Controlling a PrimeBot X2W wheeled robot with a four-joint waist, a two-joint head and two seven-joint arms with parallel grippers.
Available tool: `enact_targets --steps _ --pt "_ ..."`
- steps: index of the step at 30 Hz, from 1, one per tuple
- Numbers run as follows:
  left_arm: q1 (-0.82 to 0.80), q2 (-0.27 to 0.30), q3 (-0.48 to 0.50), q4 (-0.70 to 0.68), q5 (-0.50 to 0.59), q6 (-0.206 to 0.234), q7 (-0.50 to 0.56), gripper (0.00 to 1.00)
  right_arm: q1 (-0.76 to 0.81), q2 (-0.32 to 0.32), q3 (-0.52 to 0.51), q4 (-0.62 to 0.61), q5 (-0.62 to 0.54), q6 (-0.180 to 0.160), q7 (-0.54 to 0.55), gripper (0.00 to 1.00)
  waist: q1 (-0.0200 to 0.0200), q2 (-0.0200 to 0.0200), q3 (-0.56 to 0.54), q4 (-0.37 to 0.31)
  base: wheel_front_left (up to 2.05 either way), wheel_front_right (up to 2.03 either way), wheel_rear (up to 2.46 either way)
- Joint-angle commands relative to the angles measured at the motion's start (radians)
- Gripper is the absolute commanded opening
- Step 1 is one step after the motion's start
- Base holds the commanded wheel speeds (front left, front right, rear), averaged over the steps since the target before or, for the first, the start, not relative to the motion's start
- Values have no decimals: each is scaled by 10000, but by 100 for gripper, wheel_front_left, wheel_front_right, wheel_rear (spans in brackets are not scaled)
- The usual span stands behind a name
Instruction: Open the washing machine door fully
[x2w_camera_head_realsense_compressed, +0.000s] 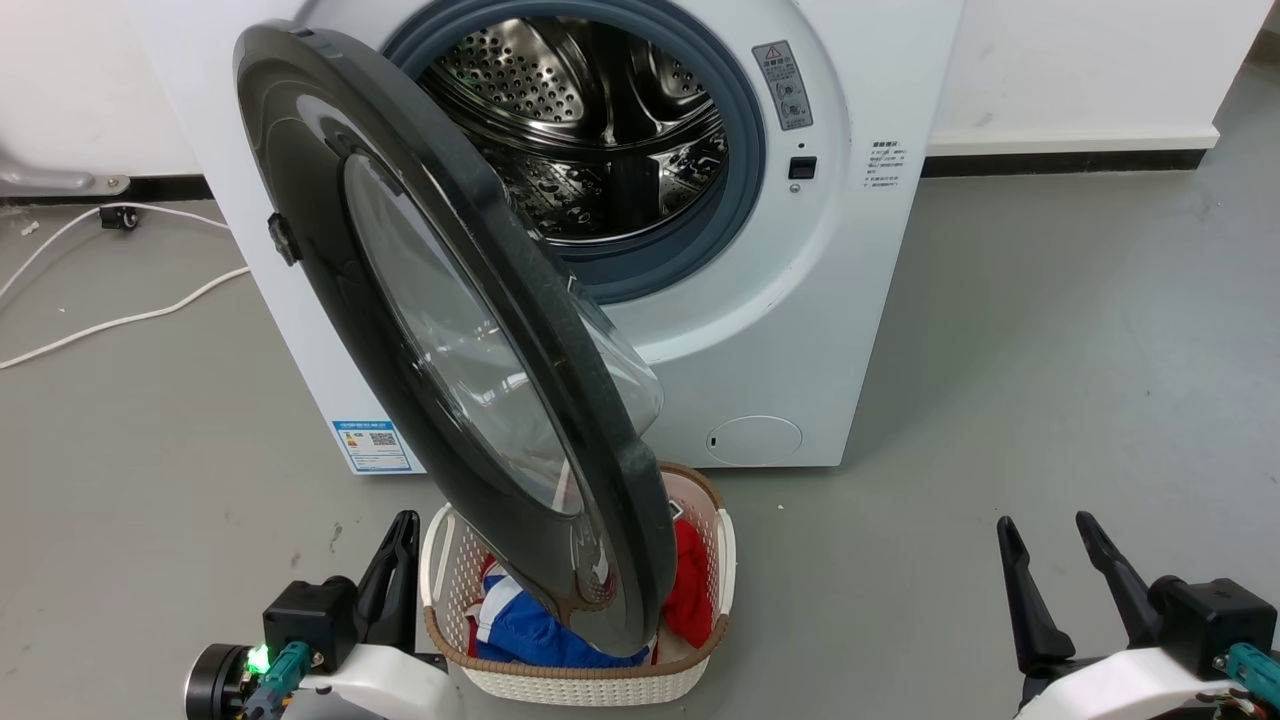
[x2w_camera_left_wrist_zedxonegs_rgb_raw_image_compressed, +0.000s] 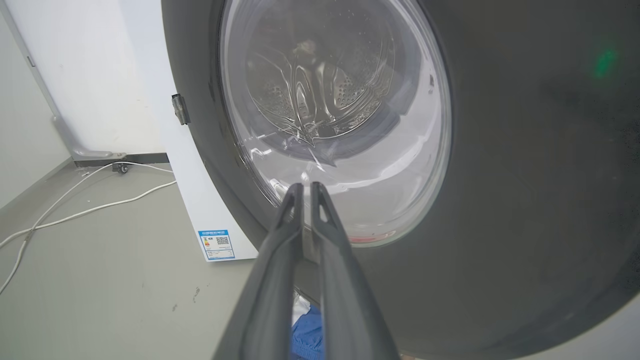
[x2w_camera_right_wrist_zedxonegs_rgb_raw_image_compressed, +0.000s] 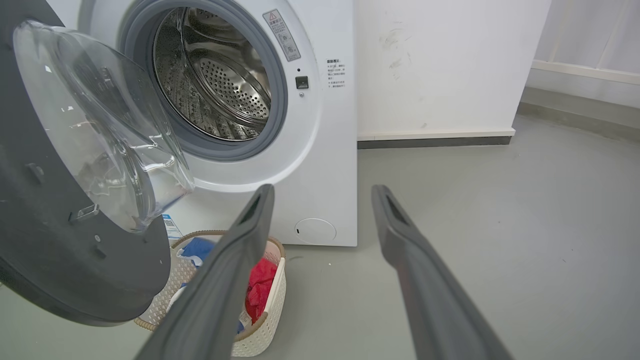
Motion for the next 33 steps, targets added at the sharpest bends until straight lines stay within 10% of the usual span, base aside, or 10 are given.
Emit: enact_targets --steps 1,22,33 --pt "21 42 -10 -27 -59 30 -27 0 -130 39 22 28 -20 1 -42 100 0 0 -2 -3 0 0 0" --pt "-2216 193 355 -3474 52 577 195 0 -316 64 -26 288 -40 1 -219 100 0 0 -10 50 0 0 0" --pt "-3772 -456 -959 -5571 109 288 999 0 -284 72 -111 417 37 1 -301 100 0 0 -95 -22 0 0 0"
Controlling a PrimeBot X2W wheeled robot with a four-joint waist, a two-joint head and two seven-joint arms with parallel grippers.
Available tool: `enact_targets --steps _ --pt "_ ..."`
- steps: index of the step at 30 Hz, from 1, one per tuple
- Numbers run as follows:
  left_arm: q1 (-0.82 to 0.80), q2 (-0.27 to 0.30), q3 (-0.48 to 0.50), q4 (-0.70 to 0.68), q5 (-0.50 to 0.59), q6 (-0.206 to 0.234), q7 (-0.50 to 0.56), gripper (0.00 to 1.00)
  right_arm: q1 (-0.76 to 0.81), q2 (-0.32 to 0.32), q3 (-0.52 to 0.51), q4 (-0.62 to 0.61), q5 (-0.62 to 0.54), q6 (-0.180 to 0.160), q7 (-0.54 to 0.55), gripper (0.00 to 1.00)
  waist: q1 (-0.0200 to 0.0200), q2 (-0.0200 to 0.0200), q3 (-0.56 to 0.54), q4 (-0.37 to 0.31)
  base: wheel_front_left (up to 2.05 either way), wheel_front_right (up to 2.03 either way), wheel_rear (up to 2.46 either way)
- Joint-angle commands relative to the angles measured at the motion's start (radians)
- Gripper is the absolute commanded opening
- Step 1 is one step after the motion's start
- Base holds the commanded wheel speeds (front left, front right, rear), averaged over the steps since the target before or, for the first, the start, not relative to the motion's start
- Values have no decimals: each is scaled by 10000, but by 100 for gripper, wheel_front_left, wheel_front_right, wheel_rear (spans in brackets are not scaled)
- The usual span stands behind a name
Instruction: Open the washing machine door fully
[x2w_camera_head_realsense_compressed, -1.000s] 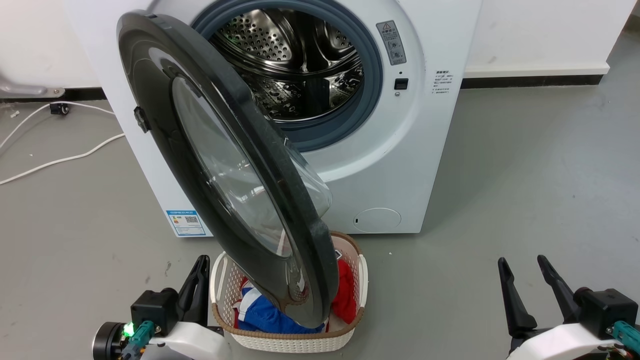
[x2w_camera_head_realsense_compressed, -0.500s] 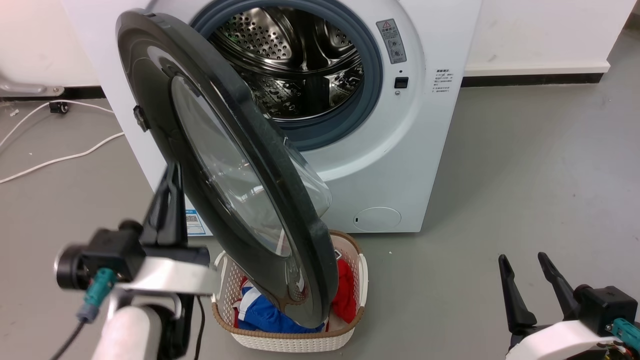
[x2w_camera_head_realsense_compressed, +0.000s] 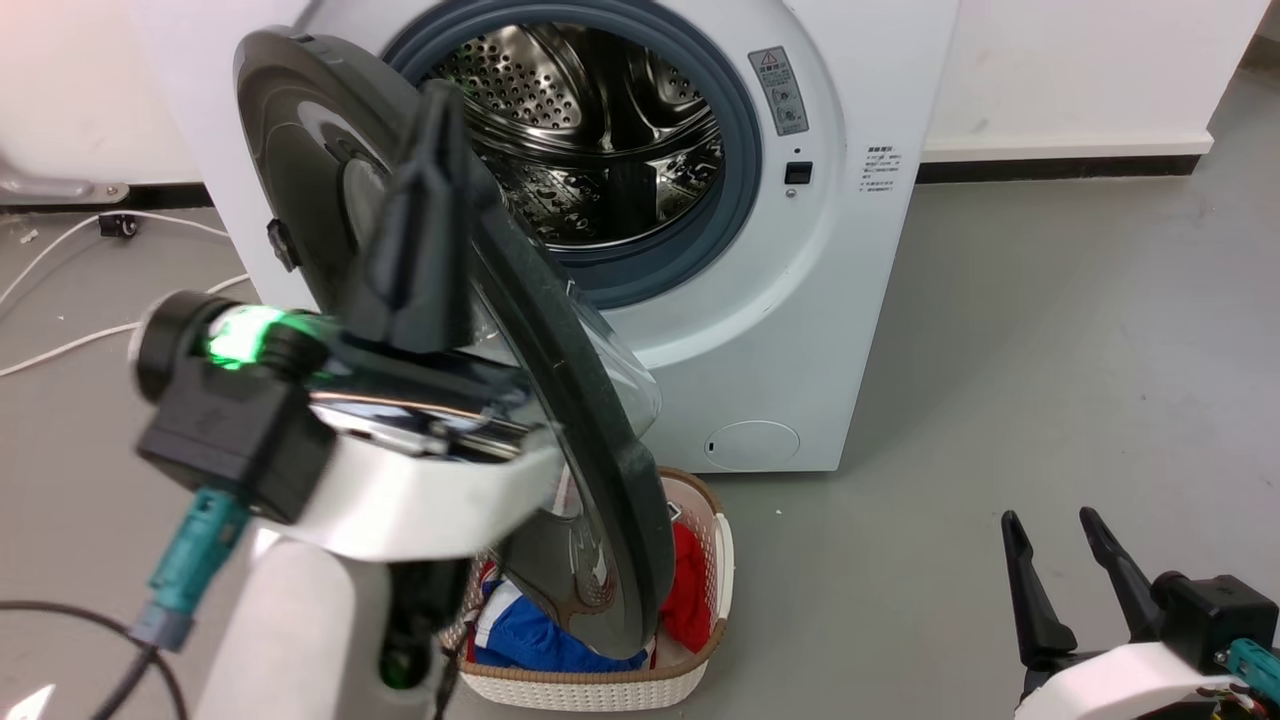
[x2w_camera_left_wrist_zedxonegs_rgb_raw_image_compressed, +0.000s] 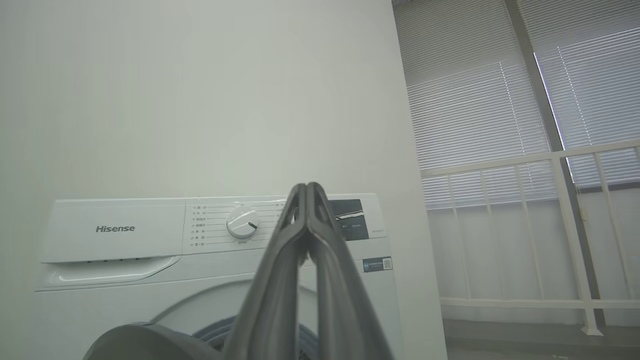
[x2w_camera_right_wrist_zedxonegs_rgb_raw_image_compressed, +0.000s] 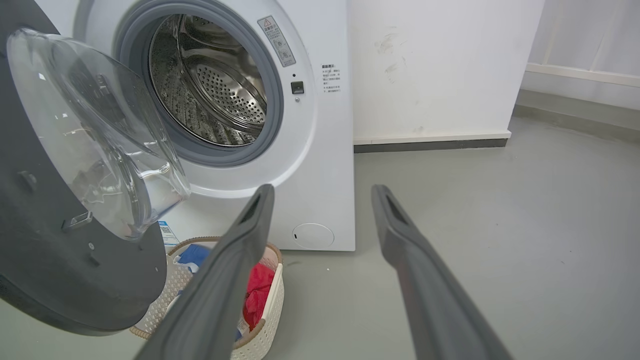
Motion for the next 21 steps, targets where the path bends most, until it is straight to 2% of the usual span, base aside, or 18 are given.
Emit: enact_targets --steps 1,12,17,21 --pt "-138 -122 -331 -178 -3 -121 165 0 -42 27 -14 35 54 -1 -49 100 0 -1 -18 -21 0 0 0" --pt "639 -607 -2671 -589 -647 -616 1179 0 148 27 -54 72 96 -1 -16 100 0 -1 -38 52 0 0 0" --pt "1345 -674 -3846 -346 -1052 -877 1622 0 204 26 -57 46 106 -1 21 100 0 -1 -20 131 0 0 0" --pt "1982 -618 -4516 167 -1243 -919 2001 0 187 25 -14 19 112 -1 87 100 0 -1 48 137 0 0 0"
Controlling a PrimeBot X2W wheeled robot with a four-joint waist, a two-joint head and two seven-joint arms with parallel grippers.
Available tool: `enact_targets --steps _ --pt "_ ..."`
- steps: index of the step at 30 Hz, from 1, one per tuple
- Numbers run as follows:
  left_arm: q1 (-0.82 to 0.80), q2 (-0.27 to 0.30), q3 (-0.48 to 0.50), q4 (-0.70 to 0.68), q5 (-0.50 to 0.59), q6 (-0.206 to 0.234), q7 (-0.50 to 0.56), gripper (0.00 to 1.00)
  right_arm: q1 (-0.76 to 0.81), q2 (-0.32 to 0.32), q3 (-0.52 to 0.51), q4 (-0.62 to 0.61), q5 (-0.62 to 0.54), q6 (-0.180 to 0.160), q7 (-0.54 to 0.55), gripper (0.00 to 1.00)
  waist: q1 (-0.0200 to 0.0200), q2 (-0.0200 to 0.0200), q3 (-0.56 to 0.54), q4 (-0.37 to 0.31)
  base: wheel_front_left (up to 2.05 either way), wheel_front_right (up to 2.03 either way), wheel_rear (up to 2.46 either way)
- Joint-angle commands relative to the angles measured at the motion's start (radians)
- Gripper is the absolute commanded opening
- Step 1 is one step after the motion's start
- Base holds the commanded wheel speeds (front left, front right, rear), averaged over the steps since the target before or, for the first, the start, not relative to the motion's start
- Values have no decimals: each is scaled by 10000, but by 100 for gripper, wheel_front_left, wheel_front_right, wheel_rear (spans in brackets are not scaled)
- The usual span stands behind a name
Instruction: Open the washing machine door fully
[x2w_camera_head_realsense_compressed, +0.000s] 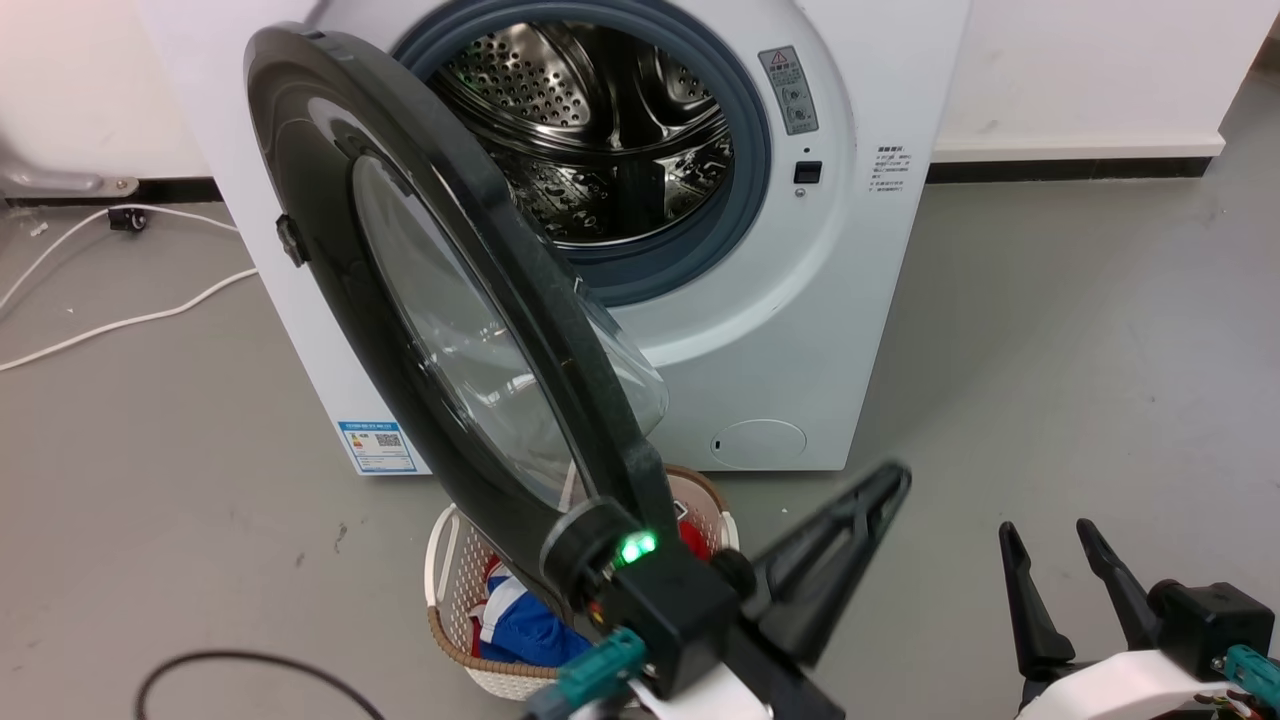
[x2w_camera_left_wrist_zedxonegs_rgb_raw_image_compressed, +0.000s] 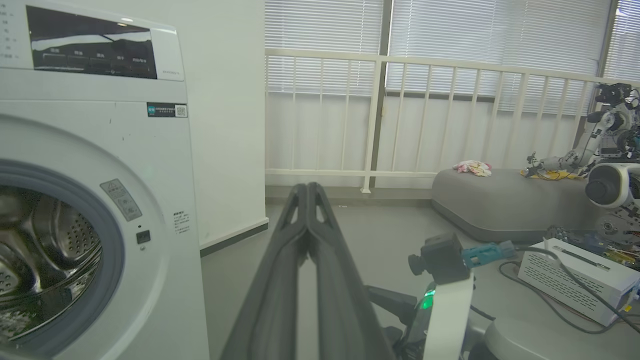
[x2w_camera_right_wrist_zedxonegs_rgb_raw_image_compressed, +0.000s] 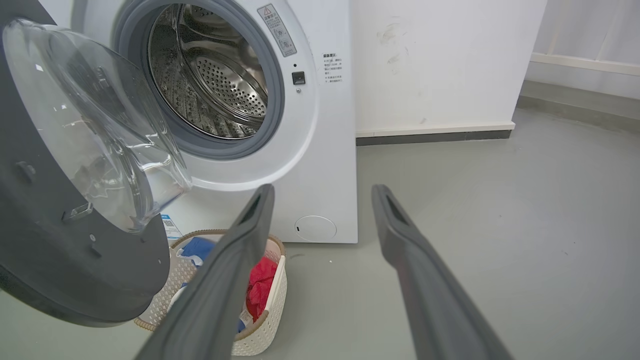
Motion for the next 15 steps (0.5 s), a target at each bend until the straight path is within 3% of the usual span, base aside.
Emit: enact_targets --steps 1,15 --pt "343 84 -208 311 -74 -16 155 0 39 19 29 -46 45 1 31 100 0 0 61 -13 0 0 0" --pt "888 446 53 2753 -97 639 274 0 -165 20 113 78 90 1 98 100 0 0 392 -128 0 0 0"
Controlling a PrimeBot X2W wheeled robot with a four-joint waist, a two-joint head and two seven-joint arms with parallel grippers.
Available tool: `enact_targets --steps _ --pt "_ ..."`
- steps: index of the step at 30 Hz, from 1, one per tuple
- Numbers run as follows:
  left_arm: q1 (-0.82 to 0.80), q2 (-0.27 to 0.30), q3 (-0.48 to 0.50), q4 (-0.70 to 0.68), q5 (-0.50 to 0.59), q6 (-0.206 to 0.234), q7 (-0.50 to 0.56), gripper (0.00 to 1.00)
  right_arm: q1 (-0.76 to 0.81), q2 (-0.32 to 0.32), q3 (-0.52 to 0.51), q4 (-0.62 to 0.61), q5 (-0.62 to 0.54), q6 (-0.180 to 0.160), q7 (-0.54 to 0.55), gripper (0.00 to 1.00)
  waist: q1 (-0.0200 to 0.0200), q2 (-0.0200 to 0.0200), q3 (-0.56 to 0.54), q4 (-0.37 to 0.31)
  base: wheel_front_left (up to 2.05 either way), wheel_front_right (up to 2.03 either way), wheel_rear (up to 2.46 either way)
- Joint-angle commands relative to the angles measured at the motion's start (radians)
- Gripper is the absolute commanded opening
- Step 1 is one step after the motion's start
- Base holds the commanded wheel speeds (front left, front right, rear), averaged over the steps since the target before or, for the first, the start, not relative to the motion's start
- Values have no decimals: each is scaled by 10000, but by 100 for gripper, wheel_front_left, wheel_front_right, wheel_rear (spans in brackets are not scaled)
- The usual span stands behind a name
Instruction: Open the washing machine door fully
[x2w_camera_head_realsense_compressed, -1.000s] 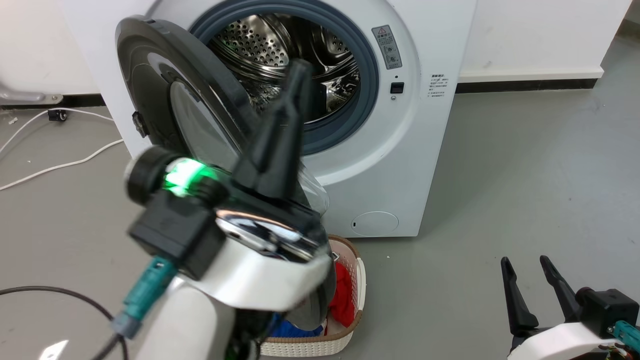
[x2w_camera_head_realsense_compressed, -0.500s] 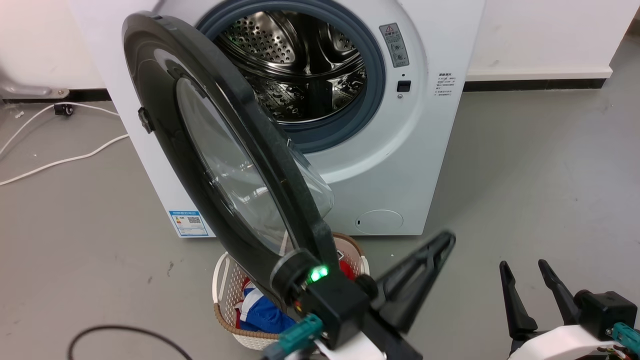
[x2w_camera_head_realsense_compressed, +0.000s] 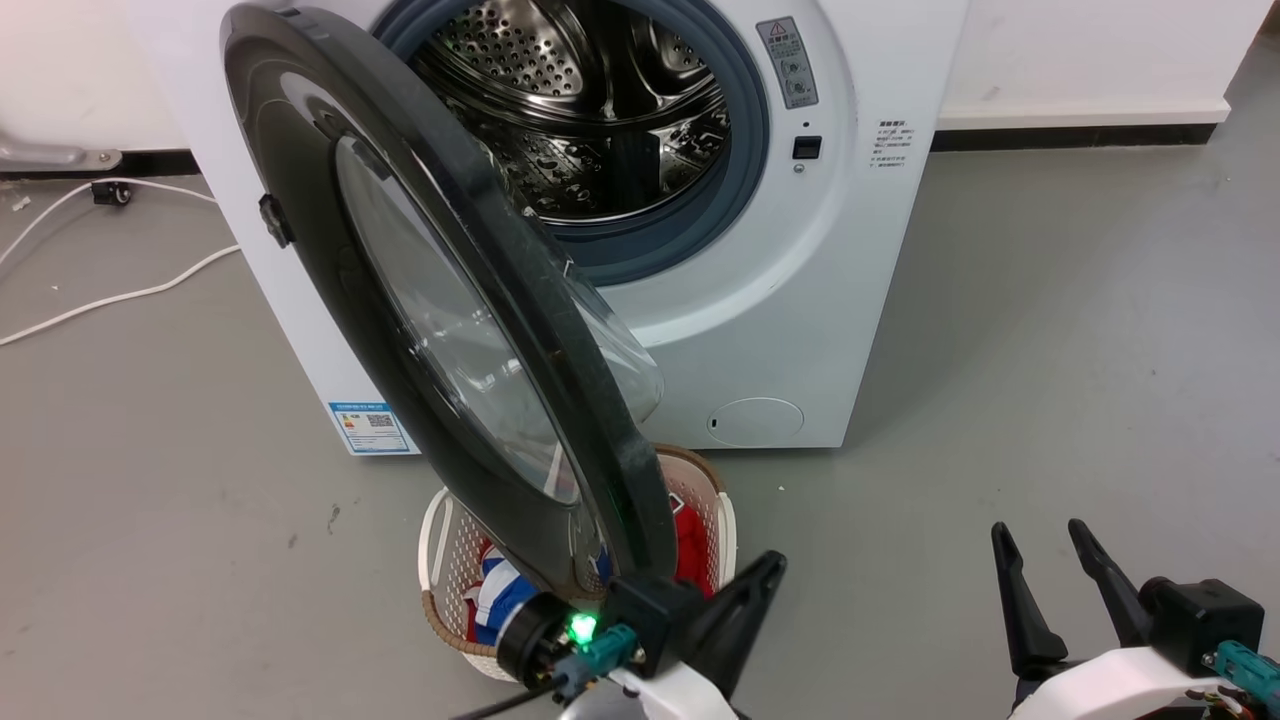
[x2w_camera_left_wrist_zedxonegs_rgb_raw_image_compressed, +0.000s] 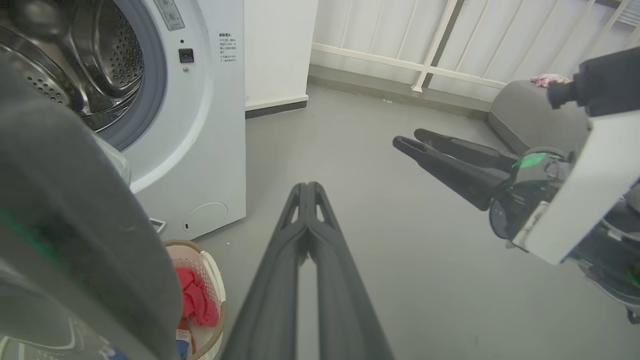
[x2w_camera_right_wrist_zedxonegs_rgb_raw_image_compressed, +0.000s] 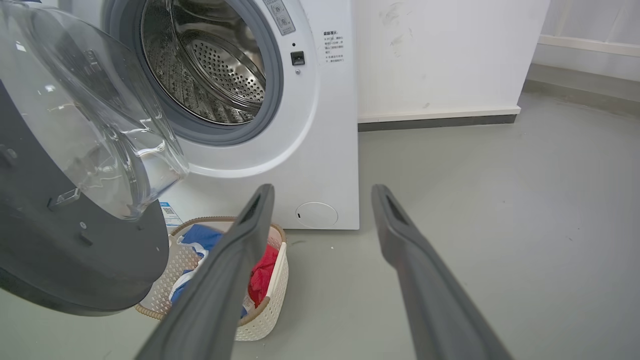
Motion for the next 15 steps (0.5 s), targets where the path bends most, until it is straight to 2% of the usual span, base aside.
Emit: enact_targets --steps 1,15 --pt "-189 25 93 155 25 33 -77 0 -138 14 25 26 77 1 7 100 0 -1 23 -19 0 0 0" --pt "-1001 -54 750 1672 -94 322 -633 0 -309 15 78 238 175 1 -70 100 0 -1 192 -112 0 0 0"
